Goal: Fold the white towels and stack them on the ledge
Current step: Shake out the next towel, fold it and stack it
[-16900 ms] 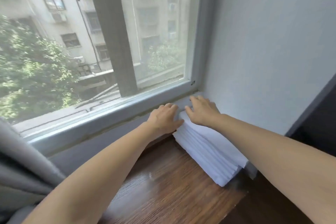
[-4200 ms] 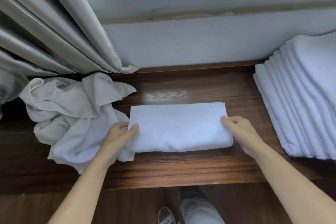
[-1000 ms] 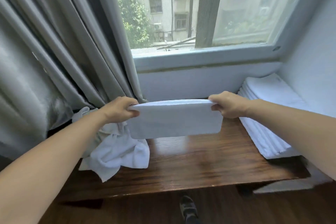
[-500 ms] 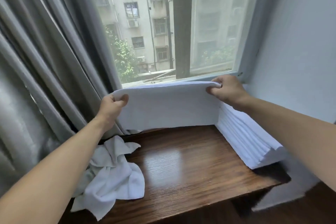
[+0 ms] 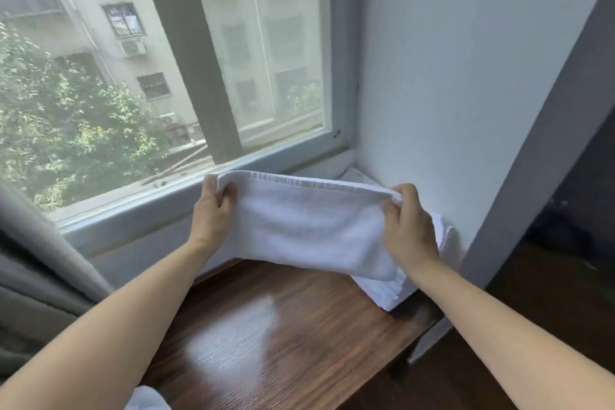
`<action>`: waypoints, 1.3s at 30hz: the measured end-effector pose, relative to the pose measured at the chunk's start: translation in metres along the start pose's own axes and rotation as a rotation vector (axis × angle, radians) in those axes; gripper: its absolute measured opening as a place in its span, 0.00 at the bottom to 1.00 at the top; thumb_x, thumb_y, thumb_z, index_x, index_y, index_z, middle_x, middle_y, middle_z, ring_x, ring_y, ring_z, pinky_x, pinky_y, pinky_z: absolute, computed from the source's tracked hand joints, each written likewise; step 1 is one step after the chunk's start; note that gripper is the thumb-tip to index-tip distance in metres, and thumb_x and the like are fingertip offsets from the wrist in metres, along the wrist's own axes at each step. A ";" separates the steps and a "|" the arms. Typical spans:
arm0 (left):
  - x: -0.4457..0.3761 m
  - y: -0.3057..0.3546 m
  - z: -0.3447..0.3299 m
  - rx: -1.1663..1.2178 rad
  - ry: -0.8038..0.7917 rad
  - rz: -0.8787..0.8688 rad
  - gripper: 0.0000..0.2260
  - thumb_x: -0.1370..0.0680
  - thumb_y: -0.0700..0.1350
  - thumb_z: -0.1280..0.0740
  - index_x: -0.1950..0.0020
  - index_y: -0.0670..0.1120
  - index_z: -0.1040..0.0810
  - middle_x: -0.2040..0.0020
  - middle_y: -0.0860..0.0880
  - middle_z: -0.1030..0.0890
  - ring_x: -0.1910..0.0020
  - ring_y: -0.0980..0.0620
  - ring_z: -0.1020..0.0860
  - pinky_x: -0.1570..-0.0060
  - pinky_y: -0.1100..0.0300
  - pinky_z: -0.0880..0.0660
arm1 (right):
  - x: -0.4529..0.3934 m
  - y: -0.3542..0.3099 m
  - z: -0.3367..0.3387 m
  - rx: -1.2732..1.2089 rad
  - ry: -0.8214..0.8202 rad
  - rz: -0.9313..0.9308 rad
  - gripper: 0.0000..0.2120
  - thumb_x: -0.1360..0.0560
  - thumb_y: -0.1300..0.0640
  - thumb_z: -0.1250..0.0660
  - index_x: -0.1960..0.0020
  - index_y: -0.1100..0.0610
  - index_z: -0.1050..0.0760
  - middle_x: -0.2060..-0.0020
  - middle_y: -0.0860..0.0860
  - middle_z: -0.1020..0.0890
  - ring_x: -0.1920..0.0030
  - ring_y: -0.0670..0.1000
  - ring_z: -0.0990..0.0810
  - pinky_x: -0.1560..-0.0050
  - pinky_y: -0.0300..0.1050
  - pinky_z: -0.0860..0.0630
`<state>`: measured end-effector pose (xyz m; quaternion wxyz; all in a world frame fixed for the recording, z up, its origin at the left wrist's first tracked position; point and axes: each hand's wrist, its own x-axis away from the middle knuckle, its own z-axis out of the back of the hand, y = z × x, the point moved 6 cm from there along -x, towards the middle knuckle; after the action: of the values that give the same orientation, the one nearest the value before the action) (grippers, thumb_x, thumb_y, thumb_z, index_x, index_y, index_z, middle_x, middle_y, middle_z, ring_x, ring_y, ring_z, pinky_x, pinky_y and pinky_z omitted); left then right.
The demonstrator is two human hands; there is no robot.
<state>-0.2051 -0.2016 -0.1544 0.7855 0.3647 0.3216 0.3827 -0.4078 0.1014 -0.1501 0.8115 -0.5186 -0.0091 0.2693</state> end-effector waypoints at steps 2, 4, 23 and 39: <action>-0.017 -0.009 -0.047 -0.032 -0.076 0.031 0.06 0.16 0.51 0.40 0.51 0.52 0.33 0.59 0.50 0.23 0.57 0.46 0.25 0.58 0.50 0.31 | 0.001 0.035 0.003 0.019 0.039 -0.079 0.03 0.15 0.55 0.42 0.42 0.53 0.33 0.62 0.45 0.23 0.57 0.56 0.23 0.58 0.51 0.31; -0.030 -0.015 -0.093 -0.095 -0.180 0.032 0.05 0.16 0.51 0.38 0.48 0.51 0.28 0.55 0.50 0.20 0.51 0.46 0.24 0.54 0.52 0.33 | 0.005 0.068 0.005 0.009 0.048 -0.172 0.02 0.15 0.55 0.42 0.43 0.52 0.32 0.60 0.44 0.23 0.58 0.54 0.23 0.59 0.52 0.29; -0.154 0.034 -0.348 -0.487 -0.568 -0.253 0.11 0.14 0.47 0.44 0.34 0.43 0.33 0.43 0.39 0.20 0.47 0.37 0.22 0.54 0.46 0.25 | -0.048 0.195 0.017 -0.164 0.538 -0.665 0.12 0.19 0.56 0.34 0.38 0.60 0.27 0.47 0.52 0.19 0.46 0.54 0.20 0.50 0.43 0.28; -0.145 0.055 -0.353 -0.787 -0.317 -0.567 0.10 0.17 0.46 0.38 0.41 0.40 0.27 0.50 0.41 0.21 0.55 0.37 0.20 0.62 0.48 0.25 | -0.041 0.177 0.031 -0.019 0.704 -0.390 0.13 0.23 0.62 0.33 0.41 0.63 0.31 0.47 0.57 0.23 0.50 0.59 0.21 0.52 0.48 0.26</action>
<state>-0.5743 -0.1836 -0.2625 0.9756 -0.0070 0.1161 0.1865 -0.5275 0.1648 -0.2749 0.7961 -0.5750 0.1687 -0.0839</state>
